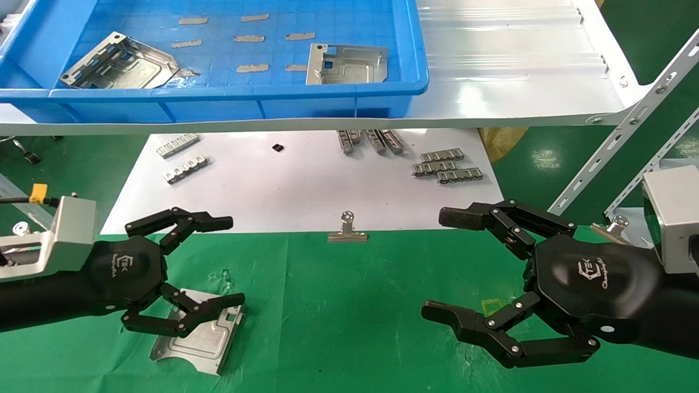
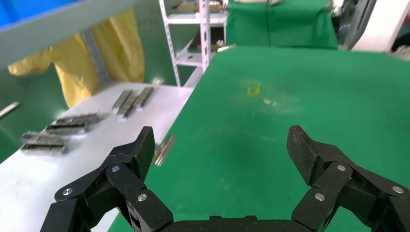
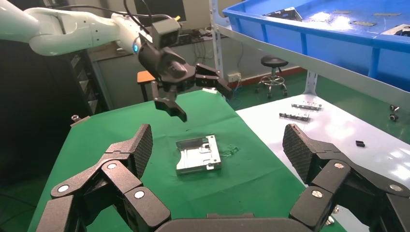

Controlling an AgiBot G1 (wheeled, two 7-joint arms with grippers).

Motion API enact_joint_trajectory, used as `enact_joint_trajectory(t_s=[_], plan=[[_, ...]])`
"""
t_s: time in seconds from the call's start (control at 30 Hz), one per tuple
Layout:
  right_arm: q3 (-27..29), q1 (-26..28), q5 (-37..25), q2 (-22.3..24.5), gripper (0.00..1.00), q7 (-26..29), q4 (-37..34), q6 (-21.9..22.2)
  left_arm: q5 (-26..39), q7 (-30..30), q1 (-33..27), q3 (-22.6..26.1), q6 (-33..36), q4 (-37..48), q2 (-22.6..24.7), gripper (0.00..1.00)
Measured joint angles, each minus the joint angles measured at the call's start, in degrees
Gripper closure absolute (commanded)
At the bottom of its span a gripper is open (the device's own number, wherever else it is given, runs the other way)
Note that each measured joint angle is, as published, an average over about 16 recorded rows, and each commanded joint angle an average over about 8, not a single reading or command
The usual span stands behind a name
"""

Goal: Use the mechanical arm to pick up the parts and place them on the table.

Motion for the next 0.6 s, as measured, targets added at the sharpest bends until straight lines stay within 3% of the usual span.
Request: enact_joint_trajectory(t_s=[0.6], plan=[[0.0,0.0,0.0,0.0,0.0,0.0,0.0,0.0,-2.94,-15.13,8.08,-10.18,-1.56,-19.06,-2.81,0.0]])
